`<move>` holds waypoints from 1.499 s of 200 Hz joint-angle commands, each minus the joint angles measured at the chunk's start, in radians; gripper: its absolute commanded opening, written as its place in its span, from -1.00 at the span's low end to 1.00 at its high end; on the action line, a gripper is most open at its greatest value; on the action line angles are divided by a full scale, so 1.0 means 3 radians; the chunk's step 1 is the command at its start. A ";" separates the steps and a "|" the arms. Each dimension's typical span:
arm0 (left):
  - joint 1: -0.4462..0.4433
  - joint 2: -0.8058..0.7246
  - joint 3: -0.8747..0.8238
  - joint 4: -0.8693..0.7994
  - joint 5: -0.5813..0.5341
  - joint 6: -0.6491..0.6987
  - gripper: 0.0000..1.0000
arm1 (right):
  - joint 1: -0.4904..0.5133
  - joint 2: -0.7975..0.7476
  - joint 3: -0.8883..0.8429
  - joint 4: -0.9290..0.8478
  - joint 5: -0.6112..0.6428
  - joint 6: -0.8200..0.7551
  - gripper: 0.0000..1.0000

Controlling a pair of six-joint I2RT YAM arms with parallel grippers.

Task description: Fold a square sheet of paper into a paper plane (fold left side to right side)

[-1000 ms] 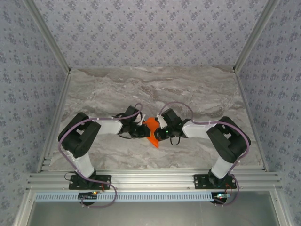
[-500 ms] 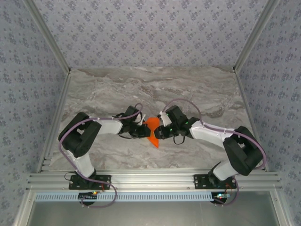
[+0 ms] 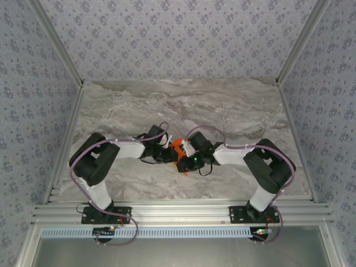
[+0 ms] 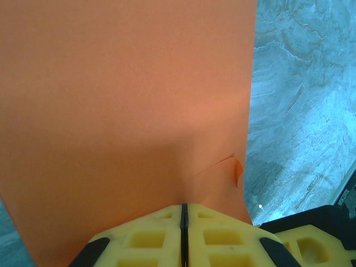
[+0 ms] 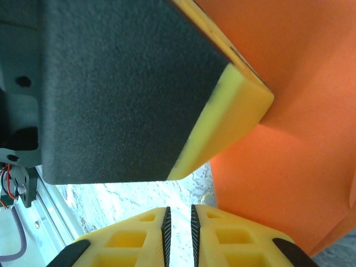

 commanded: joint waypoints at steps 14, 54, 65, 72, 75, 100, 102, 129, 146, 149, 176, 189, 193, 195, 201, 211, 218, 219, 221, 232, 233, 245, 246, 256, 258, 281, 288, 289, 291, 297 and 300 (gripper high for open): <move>-0.0017 0.0134 -0.0081 -0.0130 -0.0257 0.0039 -0.82 | 0.0030 -0.0042 -0.0091 -0.0091 0.0004 0.0045 -0.60; -0.0012 0.0142 -0.0078 -0.0151 -0.0270 0.0049 -0.82 | 0.0064 -0.0097 -0.0219 -0.0111 -0.0002 0.0095 -0.65; -0.0010 0.0145 -0.0074 -0.0149 -0.0278 0.0046 -0.83 | 0.0073 -0.0120 -0.0273 -0.0109 0.0001 0.0115 -0.66; -0.0010 0.0140 -0.0070 -0.0150 -0.0278 0.0046 -0.83 | 0.0076 -0.0139 -0.0315 -0.0118 0.0016 0.0131 -0.66; -0.0011 0.0144 -0.0069 -0.0154 -0.0278 0.0048 -0.83 | 0.0075 -0.0147 -0.0335 -0.0126 0.0028 0.0137 -0.66; -0.0011 0.0150 -0.0064 -0.0164 -0.0289 0.0052 -0.83 | 0.0069 -0.0261 -0.0520 -0.0205 0.0120 0.0182 -0.69; -0.0011 0.0150 -0.0064 -0.0166 -0.0289 0.0055 -0.83 | 0.0066 -0.0276 -0.0536 -0.0211 0.0125 0.0188 -0.69; -0.0010 0.0140 -0.0056 -0.0174 -0.0284 0.0051 -0.83 | 0.0031 -0.0542 -0.0693 -0.0290 0.0124 0.0225 -0.75; -0.0013 0.0121 -0.0048 -0.0179 -0.0273 0.0046 -0.83 | 0.0029 -0.0804 -0.0619 -0.0411 0.0126 0.0202 -0.79; -0.0011 0.0119 -0.0045 -0.0179 -0.0273 0.0048 -0.83 | 0.0029 -0.0851 -0.0598 -0.0436 0.0139 0.0200 -0.82; -0.0018 0.0099 -0.0039 -0.0184 -0.0273 0.0041 -0.83 | -0.0003 -0.1075 -0.0427 -0.0444 0.0216 0.0231 -0.88; -0.0018 0.0096 -0.0035 -0.0189 -0.0271 0.0041 -0.83 | -0.0026 -0.0976 -0.0345 -0.0366 0.0257 0.0307 -0.91; -0.0017 0.0091 -0.0036 -0.0189 -0.0271 0.0043 -0.83 | -0.0029 -0.0914 -0.0309 -0.0360 0.0267 0.0319 -0.92; -0.0015 0.0093 -0.0036 -0.0189 -0.0269 0.0041 -0.83 | -0.0030 -0.0883 -0.0294 -0.0359 0.0269 0.0320 -0.92; -0.0017 0.0093 -0.0031 -0.0189 -0.0268 0.0040 -0.83 | -0.0035 -0.0775 -0.0214 -0.0363 0.0282 0.0322 -0.94; -0.0015 0.0093 -0.0024 -0.0186 -0.0267 0.0040 -0.83 | -0.0031 -0.0577 -0.0098 -0.0365 0.0308 0.0340 -0.97; -0.0015 0.0093 -0.0023 -0.0186 -0.0263 0.0036 -0.83 | -0.0024 -0.0449 -0.0037 -0.0350 0.0311 0.0350 -0.98; -0.0015 0.0093 -0.0023 -0.0185 -0.0263 0.0036 -0.83 | -0.0023 -0.0433 -0.0027 -0.0349 0.0310 0.0351 -0.98; -0.0015 0.0091 -0.0020 -0.0184 -0.0259 0.0035 -0.83 | -0.0022 -0.0398 -0.0018 -0.0341 0.0310 0.0356 -0.98; -0.0023 0.0085 -0.0020 -0.0178 -0.0250 0.0037 -0.83 | -0.0022 -0.0241 0.0059 -0.0351 0.0378 0.0369 -0.99; -0.0022 0.0084 -0.0019 -0.0179 -0.0250 0.0039 -0.83 | -0.0022 -0.0229 0.0064 -0.0353 0.0382 0.0371 -0.99; -0.0022 0.0061 -0.0019 -0.0169 -0.0244 0.0032 -0.82 | -0.0018 -0.0094 0.0099 -0.0392 0.0437 0.0374 -1.00; -0.0021 0.0059 -0.0018 -0.0169 -0.0243 0.0034 -0.82 | -0.0017 -0.0087 0.0099 -0.0401 0.0445 0.0374 -1.00; -0.0025 0.0026 -0.0020 -0.0169 -0.0241 0.0031 -0.81 | -0.0021 -0.0030 0.0095 -0.0452 0.0527 0.0383 -1.00; -0.0024 0.0017 -0.0019 -0.0173 -0.0240 0.0037 -0.81 | -0.0018 -0.0020 0.0091 -0.0460 0.0537 0.0380 -1.00; -0.0024 -0.0106 -0.0016 -0.0177 -0.0238 0.0040 -0.76 | 0.0007 0.0041 0.0050 -0.0584 0.0617 0.0357 -1.00; -0.0023 -0.0150 -0.0020 -0.0177 -0.0239 0.0043 -0.74 | 0.0019 0.0056 0.0038 -0.0643 0.0649 0.0348 -1.00; -0.0021 -0.0161 -0.0019 -0.0173 -0.0238 0.0042 -0.74 | 0.0019 0.0060 0.0033 -0.0647 0.0653 0.0348 -1.00; -0.0023 -0.0179 -0.0018 -0.0170 -0.0238 0.0043 -0.73 | 0.0023 0.0065 0.0026 -0.0662 0.0670 0.0349 -1.00; -0.0029 -0.0230 -0.0027 -0.0160 -0.0235 0.0035 -0.72 | 0.0024 0.0074 0.0007 -0.0700 0.0706 0.0344 -1.00; -0.0027 -0.0257 -0.0035 -0.0158 -0.0233 0.0034 -0.72 | 0.0024 0.0078 -0.0007 -0.0712 0.0720 0.0347 -1.00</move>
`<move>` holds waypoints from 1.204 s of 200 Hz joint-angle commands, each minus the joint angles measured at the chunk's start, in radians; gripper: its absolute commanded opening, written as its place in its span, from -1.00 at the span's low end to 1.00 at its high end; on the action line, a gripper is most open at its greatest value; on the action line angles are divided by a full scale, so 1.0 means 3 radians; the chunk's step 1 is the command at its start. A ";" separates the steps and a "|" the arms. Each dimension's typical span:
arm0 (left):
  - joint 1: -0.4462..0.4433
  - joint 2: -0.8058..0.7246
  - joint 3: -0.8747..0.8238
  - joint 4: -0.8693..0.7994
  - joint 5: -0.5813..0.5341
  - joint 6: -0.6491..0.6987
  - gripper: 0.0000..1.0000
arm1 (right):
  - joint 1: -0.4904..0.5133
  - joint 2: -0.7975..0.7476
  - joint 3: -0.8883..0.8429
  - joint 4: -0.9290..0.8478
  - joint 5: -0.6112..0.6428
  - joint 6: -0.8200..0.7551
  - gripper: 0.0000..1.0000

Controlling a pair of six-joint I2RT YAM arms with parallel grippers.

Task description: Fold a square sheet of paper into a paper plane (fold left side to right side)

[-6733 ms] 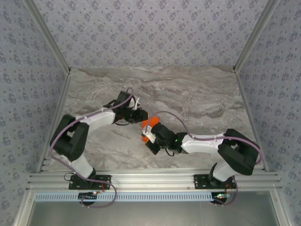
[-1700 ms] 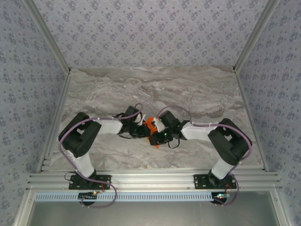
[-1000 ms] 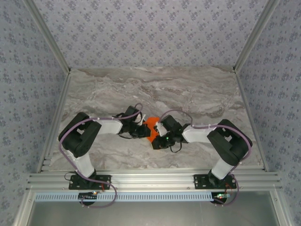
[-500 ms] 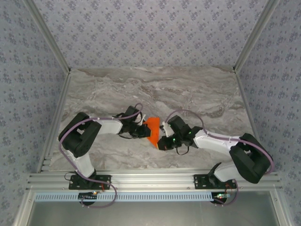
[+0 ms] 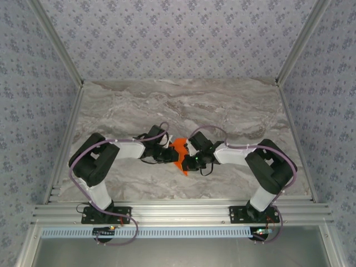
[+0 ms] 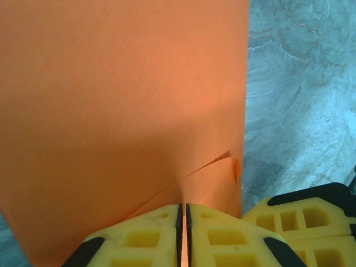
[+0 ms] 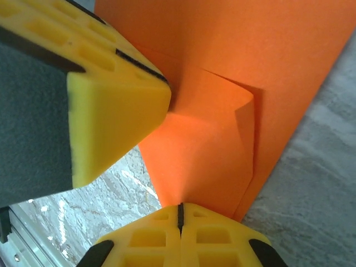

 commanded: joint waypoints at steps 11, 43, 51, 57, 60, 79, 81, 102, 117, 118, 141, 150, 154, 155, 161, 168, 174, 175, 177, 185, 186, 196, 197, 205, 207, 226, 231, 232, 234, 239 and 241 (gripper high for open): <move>-0.0023 -0.0307 -0.0065 -0.0120 -0.0160 0.0020 -0.72 | 0.0031 0.0122 -0.0101 -0.0383 0.0324 0.0032 -1.00; -0.0193 -0.0533 -0.0172 -0.0088 -0.0098 -0.0038 -0.84 | 0.0030 0.0159 -0.0144 -0.0407 0.0396 0.0023 -1.00; -0.0253 -0.0561 -0.0208 -0.0045 -0.0090 -0.0078 -0.86 | 0.0028 0.0170 -0.0139 -0.0403 0.0401 0.0023 -1.00; -0.0294 -0.0576 -0.0243 -0.0008 -0.0097 -0.0114 -0.86 | 0.0030 0.0175 -0.0130 -0.0406 0.0402 0.0023 -1.00; -0.0308 -0.0580 -0.0259 0.0012 -0.0106 -0.0136 -0.87 | 0.0033 0.0180 -0.0127 -0.0400 0.0404 0.0027 -1.00; -0.0390 -0.0562 -0.0363 0.0187 -0.0145 -0.0263 -0.89 | 0.0031 0.0199 -0.0113 -0.0389 0.0394 0.0030 -1.00; -0.0396 -0.0560 -0.0370 0.0202 -0.0150 -0.0273 -0.90 | 0.0033 0.0201 -0.0114 -0.0391 0.0394 0.0030 -1.00; -0.0425 -0.0474 -0.0432 0.0365 -0.0184 -0.0376 -0.92 | 0.0037 0.0222 -0.0086 -0.0399 0.0379 0.0025 -1.00; -0.0441 -0.0399 -0.0440 0.0428 -0.0189 -0.0409 -0.93 | 0.0041 0.0228 -0.0066 -0.0411 0.0379 0.0023 -1.00; -0.0441 -0.0394 -0.0440 0.0428 -0.0189 -0.0412 -0.93 | 0.0041 0.0227 -0.0067 -0.0409 0.0379 0.0025 -1.00; -0.0451 -0.0312 -0.0473 0.0507 -0.0238 -0.0465 -0.95 | 0.0047 0.0241 -0.0052 -0.0421 0.0384 0.0030 -1.00; -0.0453 -0.0320 -0.0513 0.0531 -0.0289 -0.0488 -0.97 | 0.0051 0.0242 -0.0051 -0.0431 0.0384 0.0027 -1.00; -0.0448 -0.0325 -0.0529 0.0532 -0.0309 -0.0490 -0.98 | 0.0052 0.0242 -0.0048 -0.0434 0.0387 0.0029 -1.00; -0.0450 -0.0326 -0.0530 0.0529 -0.0313 -0.0493 -0.97 | 0.0051 0.0242 -0.0048 -0.0433 0.0388 0.0028 -1.00; -0.0451 -0.0332 -0.0544 0.0514 -0.0341 -0.0495 -0.98 | 0.0053 0.0251 -0.0043 -0.0439 0.0388 0.0023 -1.00; -0.0450 -0.0332 -0.0555 0.0500 -0.0367 -0.0496 -0.98 | 0.0056 0.0253 -0.0044 -0.0445 0.0387 0.0022 -1.00; -0.0451 -0.0328 -0.0558 0.0490 -0.0381 -0.0494 -0.98 | 0.0056 0.0257 -0.0046 -0.0445 0.0388 0.0022 -1.00; -0.0448 -0.0325 -0.0563 0.0487 -0.0382 -0.0495 -0.98 | 0.0056 0.0260 -0.0045 -0.0444 0.0386 0.0022 -1.00; -0.0451 -0.0323 -0.0563 0.0487 -0.0383 -0.0499 -0.98 | 0.0056 0.0258 -0.0047 -0.0447 0.0382 0.0022 -1.00; -0.0448 -0.0308 -0.0572 0.0495 -0.0388 -0.0502 -0.98 | 0.0056 0.0258 -0.0038 -0.0446 0.0377 0.0015 -1.00; -0.0447 -0.0305 -0.0573 0.0497 -0.0389 -0.0505 -0.99 | 0.0056 0.0258 -0.0041 -0.0447 0.0378 0.0016 -1.00; -0.0450 -0.0280 -0.0588 0.0516 -0.0403 -0.0523 -0.99 | 0.0064 0.0265 -0.0037 -0.0449 0.0379 0.0013 -1.00; -0.0450 -0.0278 -0.0588 0.0518 -0.0406 -0.0525 -0.99 | 0.0063 0.0264 -0.0037 -0.0448 0.0382 0.0015 -1.00; -0.0450 -0.0260 -0.0598 0.0522 -0.0431 -0.0527 -0.99 | 0.0061 0.0264 -0.0033 -0.0454 0.0384 0.0013 -1.00; -0.0448 -0.0253 -0.0604 0.0520 -0.0436 -0.0531 -0.99 | 0.0061 0.0266 -0.0030 -0.0460 0.0382 0.0012 -1.00; -0.0449 -0.0216 -0.0645 0.0550 -0.0508 -0.0537 -1.00 | 0.0072 0.0271 -0.0025 -0.0473 0.0398 0.0011 -1.00; -0.0449 -0.0204 -0.0657 0.0569 -0.0527 -0.0536 -1.00 | 0.0072 0.0268 -0.0027 -0.0485 0.0399 0.0008 -1.00; -0.0447 -0.0205 -0.0658 0.0573 -0.0532 -0.0534 -1.00 | 0.0074 0.0271 -0.0027 -0.0487 0.0399 0.0007 -1.00; -0.0450 -0.0202 -0.0666 0.0573 -0.0542 -0.0534 -1.00 | 0.0072 0.0275 -0.0024 -0.0488 0.0400 0.0007 -1.00; -0.0446 -0.0200 -0.0675 0.0576 -0.0567 -0.0536 -1.00 | 0.0072 0.0274 -0.0022 -0.0503 0.0405 0.0003 -1.00; -0.0446 -0.0197 -0.0676 0.0572 -0.0580 -0.0533 -1.00 | 0.0074 0.0273 -0.0020 -0.0509 0.0412 0.0000 -1.00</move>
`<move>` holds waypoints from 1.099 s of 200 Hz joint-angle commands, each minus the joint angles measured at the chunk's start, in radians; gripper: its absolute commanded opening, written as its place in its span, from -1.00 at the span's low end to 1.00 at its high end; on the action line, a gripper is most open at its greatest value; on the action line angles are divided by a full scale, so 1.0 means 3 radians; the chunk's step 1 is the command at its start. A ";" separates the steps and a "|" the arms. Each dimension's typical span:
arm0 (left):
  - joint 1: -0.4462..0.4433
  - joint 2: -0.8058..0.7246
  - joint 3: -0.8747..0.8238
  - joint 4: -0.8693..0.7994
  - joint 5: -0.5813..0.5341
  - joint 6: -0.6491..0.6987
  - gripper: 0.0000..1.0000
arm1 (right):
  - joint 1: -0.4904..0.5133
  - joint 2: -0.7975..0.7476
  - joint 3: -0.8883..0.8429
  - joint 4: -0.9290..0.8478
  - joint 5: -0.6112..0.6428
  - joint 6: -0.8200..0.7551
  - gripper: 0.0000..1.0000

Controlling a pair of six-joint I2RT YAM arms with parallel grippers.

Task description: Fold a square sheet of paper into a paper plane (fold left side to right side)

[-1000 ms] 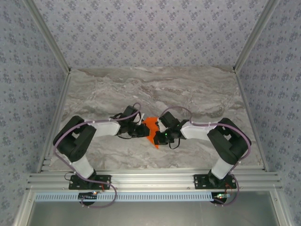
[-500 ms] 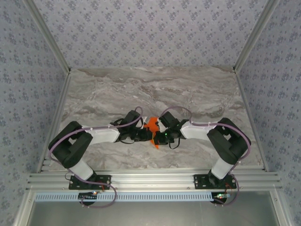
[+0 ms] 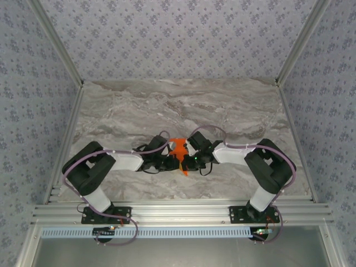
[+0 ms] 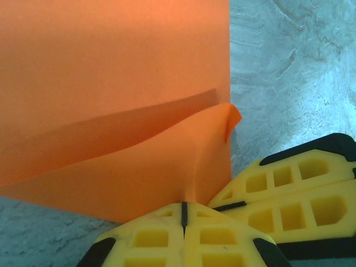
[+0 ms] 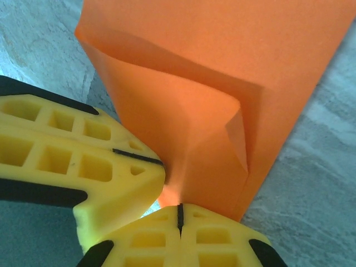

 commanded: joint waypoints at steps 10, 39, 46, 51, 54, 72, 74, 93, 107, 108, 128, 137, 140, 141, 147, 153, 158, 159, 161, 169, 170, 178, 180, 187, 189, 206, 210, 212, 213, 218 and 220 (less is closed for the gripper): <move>-0.0026 0.0140 -0.0094 -0.0090 -0.0248 0.0009 -1.00 | 0.0058 0.0234 -0.0079 -0.0432 0.0379 -0.0036 -1.00; 0.0072 0.0115 -0.0033 -0.0262 -0.0418 0.0112 -1.00 | 0.0073 0.0241 -0.0041 -0.0571 0.0475 -0.0082 -1.00; 0.0106 0.0105 -0.0016 -0.0287 -0.0434 0.0147 -1.00 | 0.0073 0.0242 -0.0050 -0.0580 0.0482 -0.0085 -1.00; 0.0134 0.0101 0.0001 -0.0314 -0.0450 0.0172 -1.00 | 0.0073 0.0248 -0.0055 -0.0579 0.0488 -0.0082 -1.00; 0.0153 0.0099 0.0010 -0.0327 -0.0459 0.0191 -1.00 | 0.0073 0.0244 -0.0054 -0.0588 0.0491 -0.0087 -1.00; 0.0263 0.0086 0.0073 -0.0417 -0.0516 0.0289 -1.00 | 0.0073 0.0261 -0.0063 -0.0593 0.0498 -0.0085 -1.00; 0.0275 0.0088 0.0080 -0.0426 -0.0527 0.0298 -1.00 | 0.0074 0.0261 -0.0067 -0.0594 0.0497 -0.0089 -1.00; 0.0395 0.0088 0.0122 -0.0504 -0.0593 0.0398 -1.00 | 0.0071 0.0273 -0.0085 -0.0587 0.0497 -0.0088 -1.00; 0.0496 0.0099 0.0132 -0.0531 -0.0606 0.0465 -1.00 | 0.0064 0.0274 -0.0100 -0.0584 0.0492 -0.0093 -1.00; 0.0502 0.0099 0.0135 -0.0534 -0.0608 0.0469 -1.00 | 0.0063 0.0277 -0.0101 -0.0587 0.0492 -0.0093 -1.00; 0.0652 0.0121 0.0163 -0.0584 -0.0625 0.0565 -1.00 | 0.0053 0.0268 -0.0130 -0.0581 0.0478 -0.0093 -1.00; 0.0722 0.0134 0.0172 -0.0600 -0.0616 0.0601 -1.00 | 0.0048 0.0260 -0.0138 -0.0577 0.0470 -0.0093 -1.00; 0.0744 0.0139 0.0175 -0.0602 -0.0616 0.0609 -1.00 | 0.0049 0.0257 -0.0143 -0.0576 0.0469 -0.0093 -1.00; 0.0751 0.0139 0.0175 -0.0603 -0.0616 0.0615 -1.00 | 0.0048 0.0258 -0.0148 -0.0572 0.0468 -0.0095 -1.00; 0.0794 0.0140 0.0187 -0.0613 -0.0618 0.0632 -1.00 | 0.0046 0.0254 -0.0154 -0.0571 0.0466 -0.0099 -1.00; 0.0833 0.0145 0.0188 -0.0609 -0.0611 0.0647 -1.00 | 0.0042 0.0245 -0.0160 -0.0571 0.0460 -0.0100 -1.00; 0.0868 0.0152 0.0192 -0.0614 -0.0601 0.0662 -1.00 | 0.0042 0.0246 -0.0165 -0.0574 0.0459 -0.0103 -1.00; 0.0872 0.0151 0.0191 -0.0614 -0.0601 0.0664 -1.00 | 0.0042 0.0245 -0.0165 -0.0574 0.0455 -0.0103 -1.00; 0.0887 0.0153 0.0191 -0.0613 -0.0599 0.0672 -1.00 | 0.0042 0.0240 -0.0167 -0.0573 0.0453 -0.0108 -1.00; 0.0940 0.0155 0.0206 -0.0622 -0.0587 0.0692 -1.00 | 0.0037 0.0242 -0.0166 -0.0578 0.0447 -0.0118 -1.00; 0.0944 0.0158 0.0208 -0.0623 -0.0586 0.0695 -1.00 | 0.0037 0.0240 -0.0165 -0.0578 0.0447 -0.0121 -1.00; 0.0996 0.0162 0.0229 -0.0633 -0.0561 0.0719 -1.00 | 0.0034 0.0242 -0.0163 -0.0592 0.0447 -0.0129 -1.00; 0.1007 0.0158 0.0234 -0.0637 -0.0559 0.0728 -1.00 | 0.0033 0.0239 -0.0168 -0.0596 0.0445 -0.0136 -1.00; 0.1041 0.0152 0.0250 -0.0652 -0.0536 0.0751 -1.00 | 0.0032 0.0237 -0.0168 -0.0603 0.0439 -0.0143 -1.00; 0.1051 0.0151 0.0256 -0.0659 -0.0529 0.0755 -1.00 | 0.0029 0.0238 -0.0166 -0.0602 0.0440 -0.0149 -1.00; 0.1096 0.0077 0.0305 -0.0714 -0.0454 0.0810 -1.00 | 0.0012 0.0216 -0.0179 -0.0610 0.0428 -0.0164 -1.00; 0.1092 0.0040 0.0311 -0.0721 -0.0421 0.0818 -1.00 | 0.0007 0.0214 -0.0183 -0.0594 0.0419 -0.0165 -1.00; 0.1089 0.0031 0.0308 -0.0723 -0.0406 0.0822 -0.99 | 0.0004 0.0209 -0.0184 -0.0590 0.0418 -0.0164 -1.00; 0.1088 0.0012 0.0308 -0.0719 -0.0396 0.0822 -0.99 | 0.0003 0.0209 -0.0189 -0.0587 0.0414 -0.0164 -1.00; 0.1083 -0.0024 0.0295 -0.0715 -0.0347 0.0811 -0.99 | -0.0005 0.0199 -0.0193 -0.0572 0.0401 -0.0162 -1.00; 0.1080 -0.0048 0.0293 -0.0715 -0.0329 0.0806 -0.98 | -0.0008 0.0196 -0.0192 -0.0564 0.0398 -0.0160 -1.00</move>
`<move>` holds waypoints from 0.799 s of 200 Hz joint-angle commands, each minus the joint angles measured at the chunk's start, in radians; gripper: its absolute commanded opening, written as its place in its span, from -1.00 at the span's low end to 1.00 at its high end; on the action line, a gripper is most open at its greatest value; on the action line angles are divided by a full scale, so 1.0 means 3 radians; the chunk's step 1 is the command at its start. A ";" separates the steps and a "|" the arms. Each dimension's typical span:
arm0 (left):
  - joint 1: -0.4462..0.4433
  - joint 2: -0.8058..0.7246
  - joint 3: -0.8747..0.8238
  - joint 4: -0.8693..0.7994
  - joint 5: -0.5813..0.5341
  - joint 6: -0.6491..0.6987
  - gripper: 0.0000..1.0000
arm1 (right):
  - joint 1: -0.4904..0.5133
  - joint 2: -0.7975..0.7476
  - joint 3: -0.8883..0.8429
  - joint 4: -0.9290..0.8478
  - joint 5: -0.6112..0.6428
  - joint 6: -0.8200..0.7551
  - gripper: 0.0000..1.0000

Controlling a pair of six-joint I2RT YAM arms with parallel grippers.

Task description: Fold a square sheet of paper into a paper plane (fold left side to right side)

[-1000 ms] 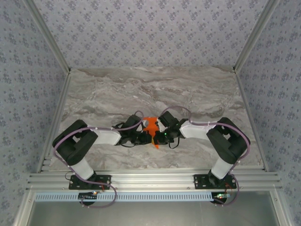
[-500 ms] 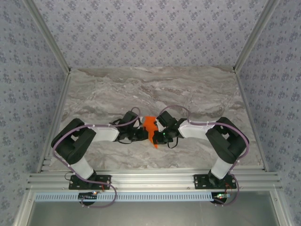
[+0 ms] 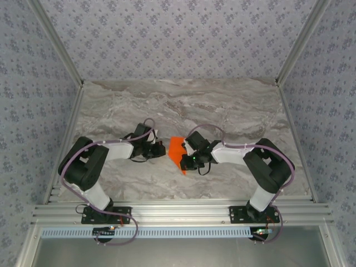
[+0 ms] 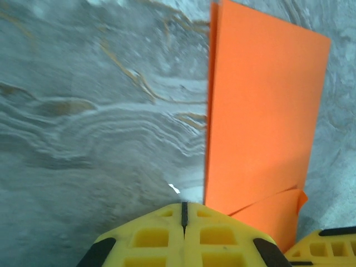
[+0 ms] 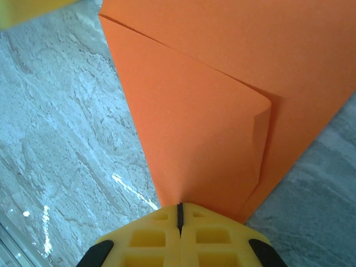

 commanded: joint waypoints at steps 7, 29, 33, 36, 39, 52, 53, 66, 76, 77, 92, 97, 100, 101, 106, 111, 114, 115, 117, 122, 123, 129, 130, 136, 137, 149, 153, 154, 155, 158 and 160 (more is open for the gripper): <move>0.0102 -0.0173 0.0008 -0.0197 -0.0276 0.0134 -0.98 | -0.0049 0.0153 -0.0232 -0.0573 0.0270 -0.0065 -1.00; -0.0123 -0.0451 -0.0059 -0.0165 -0.0225 0.0057 -0.95 | -0.0055 0.0153 -0.0187 -0.0560 0.0248 -0.0065 -1.00; -0.0178 -0.0485 -0.0071 -0.0144 -0.0213 0.0037 -0.95 | -0.0055 0.0160 -0.0183 -0.0553 0.0241 -0.0069 -1.00; -0.0212 -0.0500 -0.0073 -0.0128 -0.0200 0.0017 -0.94 | -0.0052 0.0158 -0.0184 -0.0552 0.0238 -0.0070 -1.00; -0.0254 -0.0512 -0.0076 -0.0113 -0.0192 -0.0001 -0.95 | -0.0053 0.0162 -0.0183 -0.0550 0.0238 -0.0073 -1.00; -0.0387 -0.0502 -0.0072 -0.0054 -0.0176 -0.0078 -0.94 | -0.0057 0.0170 -0.0163 -0.0553 0.0234 -0.0070 -1.00; -0.0396 -0.0499 -0.0072 -0.0047 -0.0174 -0.0085 -0.94 | -0.0056 0.0169 -0.0163 -0.0554 0.0233 -0.0070 -1.00; -0.0495 -0.0427 -0.0066 0.0035 -0.0167 -0.0143 -0.94 | -0.0057 0.0170 -0.0160 -0.0540 0.0229 -0.0068 -1.00; -0.0546 -0.0333 -0.0047 0.0106 -0.0153 -0.0178 -0.93 | -0.0056 0.0169 -0.0160 -0.0520 0.0216 -0.0060 -1.00; -0.0552 -0.0323 -0.0044 0.0112 -0.0150 -0.0178 -0.94 | -0.0058 0.0168 -0.0161 -0.0517 0.0214 -0.0060 -1.00; -0.0609 -0.0145 0.0028 0.0164 -0.0120 -0.0193 -0.94 | -0.0057 0.0153 -0.0156 -0.0481 0.0178 -0.0045 -1.00; -0.0627 -0.0088 0.0058 0.0181 -0.0102 -0.0192 -0.94 | -0.0054 0.0138 -0.0154 -0.0475 0.0168 -0.0042 -1.00; -0.0637 -0.0054 0.0073 0.0184 -0.0094 -0.0194 -0.94 | -0.0055 0.0131 -0.0155 -0.0477 0.0170 -0.0040 -1.00; -0.0641 -0.0045 0.0082 0.0187 -0.0092 -0.0192 -0.94 | -0.0055 0.0126 -0.0153 -0.0478 0.0171 -0.0040 -1.00; -0.0654 0.0002 0.0110 0.0194 -0.0086 -0.0194 -0.94 | -0.0052 0.0114 -0.0149 -0.0485 0.0174 -0.0045 -1.00; -0.0670 0.0037 0.0131 0.0205 -0.0088 -0.0194 -0.94 | -0.0052 0.0099 -0.0142 -0.0501 0.0177 -0.0048 -1.00; -0.0680 0.0059 0.0145 0.0205 -0.0094 -0.0194 -0.94 | -0.0055 0.0088 -0.0142 -0.0511 0.0184 -0.0049 -1.00; -0.0681 0.0065 0.0149 0.0205 -0.0095 -0.0194 -0.94 | -0.0052 0.0087 -0.0140 -0.0515 0.0186 -0.0049 -1.00; -0.0687 0.0080 0.0154 0.0205 -0.0098 -0.0193 -0.94 | -0.0054 0.0078 -0.0138 -0.0519 0.0189 -0.0053 -1.00; -0.0693 0.0107 0.0170 0.0202 -0.0107 -0.0188 -0.94 | -0.0059 0.0055 -0.0137 -0.0532 0.0194 -0.0057 -1.00; -0.0692 0.0112 0.0172 0.0201 -0.0111 -0.0189 -0.94 | -0.0060 0.0050 -0.0137 -0.0536 0.0196 -0.0058 -1.00; -0.0695 0.0143 0.0183 0.0200 -0.0133 -0.0187 -0.94 | -0.0060 0.0025 -0.0137 -0.0539 0.0200 -0.0055 -1.00; -0.0693 0.0148 0.0183 0.0197 -0.0137 -0.0188 -0.94 | -0.0060 0.0017 -0.0137 -0.0539 0.0201 -0.0055 -1.00; -0.0700 0.0172 0.0187 0.0183 -0.0172 -0.0188 -0.94 | -0.0060 -0.0032 -0.0142 -0.0539 0.0194 -0.0047 -1.00; -0.0699 0.0178 0.0188 0.0181 -0.0177 -0.0188 -0.94 | -0.0060 -0.0037 -0.0142 -0.0537 0.0193 -0.0046 -1.00; -0.0700 0.0230 0.0188 0.0143 -0.0230 -0.0176 -0.94 | -0.0058 -0.0150 -0.0142 -0.0521 0.0169 -0.0022 -1.00; -0.0700 0.0244 0.0182 0.0129 -0.0241 -0.0174 -0.94 | -0.0059 -0.0195 -0.0142 -0.0523 0.0161 -0.0010 -1.00; -0.0701 0.0245 0.0183 0.0129 -0.0242 -0.0174 -0.94 | -0.0059 -0.0203 -0.0142 -0.0521 0.0161 -0.0010 -1.00; -0.0699 0.0250 0.0183 0.0128 -0.0243 -0.0174 -0.94 | -0.0060 -0.0207 -0.0142 -0.0522 0.0161 -0.0004 -1.00; -0.0699 0.0262 0.0181 0.0127 -0.0244 -0.0178 -0.94 | -0.0060 -0.0239 -0.0141 -0.0522 0.0155 0.0007 -1.00; -0.0698 0.0268 0.0176 0.0128 -0.0244 -0.0176 -0.95 | -0.0060 -0.0263 -0.0141 -0.0518 0.0152 0.0013 -1.00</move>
